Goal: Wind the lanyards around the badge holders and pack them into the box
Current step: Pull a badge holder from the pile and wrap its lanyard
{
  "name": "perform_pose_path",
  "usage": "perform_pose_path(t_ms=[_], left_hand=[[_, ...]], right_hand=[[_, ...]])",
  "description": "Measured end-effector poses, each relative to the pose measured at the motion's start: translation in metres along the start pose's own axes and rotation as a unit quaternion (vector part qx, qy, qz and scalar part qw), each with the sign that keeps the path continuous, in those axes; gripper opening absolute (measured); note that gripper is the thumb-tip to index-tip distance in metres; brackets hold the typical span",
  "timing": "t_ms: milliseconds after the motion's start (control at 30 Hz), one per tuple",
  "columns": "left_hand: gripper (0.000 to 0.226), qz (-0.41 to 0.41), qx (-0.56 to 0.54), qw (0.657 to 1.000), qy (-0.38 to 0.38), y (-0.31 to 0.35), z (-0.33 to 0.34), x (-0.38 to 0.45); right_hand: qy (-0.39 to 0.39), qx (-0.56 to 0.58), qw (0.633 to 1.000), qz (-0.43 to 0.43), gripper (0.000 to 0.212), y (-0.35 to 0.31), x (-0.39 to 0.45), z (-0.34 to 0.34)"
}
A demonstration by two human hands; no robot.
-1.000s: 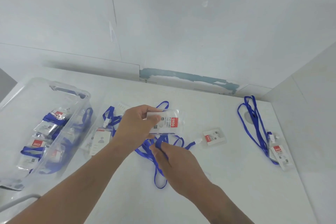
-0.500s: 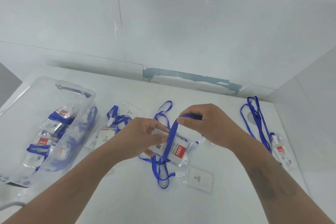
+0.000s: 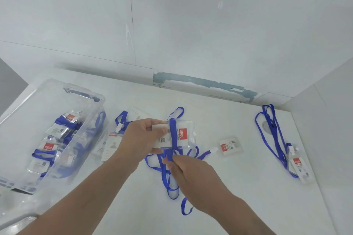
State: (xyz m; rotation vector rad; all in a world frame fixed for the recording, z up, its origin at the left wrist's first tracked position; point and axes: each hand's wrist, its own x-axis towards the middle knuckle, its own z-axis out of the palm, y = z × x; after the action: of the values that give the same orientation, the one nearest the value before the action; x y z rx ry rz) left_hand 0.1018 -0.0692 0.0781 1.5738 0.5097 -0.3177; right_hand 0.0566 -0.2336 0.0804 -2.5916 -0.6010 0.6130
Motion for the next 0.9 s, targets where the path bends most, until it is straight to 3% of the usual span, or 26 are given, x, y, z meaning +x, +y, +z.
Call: perform_pose_path(t_ms=[100, 200, 300, 400, 533, 633, 733, 800, 900], left_hand=[[0.016, 0.035, 0.102, 0.994, -0.003, -0.005, -0.003, -0.001], [0.012, 0.052, 0.163, 0.984, -0.052, -0.009, -0.008, -0.005], [0.008, 0.046, 0.196, 0.97, -0.137, -0.01, -0.01, -0.013], [0.005, 0.014, 0.126, 0.968, -0.217, -0.007, -0.013, -0.019], [0.015, -0.021, -0.034, 0.966, -0.256, -0.004, -0.019, -0.023], [0.013, -0.051, -0.138, 0.968, -0.203, -0.006, -0.019, -0.019], [0.014, -0.066, -0.149, 0.982, -0.099, -0.012, -0.019, -0.01], [0.016, -0.06, -0.088, 0.993, -0.045, -0.018, -0.02, -0.005], [0.008, -0.023, 0.017, 1.0, 0.01, -0.021, -0.019, -0.005]], right_hand=[[-0.014, -0.079, 0.997, 0.016, 0.03, -0.005, -0.003, -0.019], [0.012, -0.084, 0.996, 0.008, 0.03, -0.001, 0.003, -0.05], [0.063, 0.036, 0.997, 0.012, 0.02, 0.009, 0.01, -0.079], [0.104, 0.19, 0.975, 0.051, 0.011, 0.026, 0.02, -0.09], [0.102, 0.358, 0.922, 0.107, 0.008, 0.03, 0.025, -0.062], [0.1, 0.408, 0.894, 0.156, 0.025, 0.019, 0.017, -0.028], [0.127, 0.365, 0.911, 0.147, 0.03, 0.006, 0.004, 0.006], [0.123, 0.286, 0.945, 0.099, 0.028, 0.002, -0.003, 0.02], [0.106, 0.048, 0.993, 0.036, 0.025, -0.003, -0.014, 0.018]])
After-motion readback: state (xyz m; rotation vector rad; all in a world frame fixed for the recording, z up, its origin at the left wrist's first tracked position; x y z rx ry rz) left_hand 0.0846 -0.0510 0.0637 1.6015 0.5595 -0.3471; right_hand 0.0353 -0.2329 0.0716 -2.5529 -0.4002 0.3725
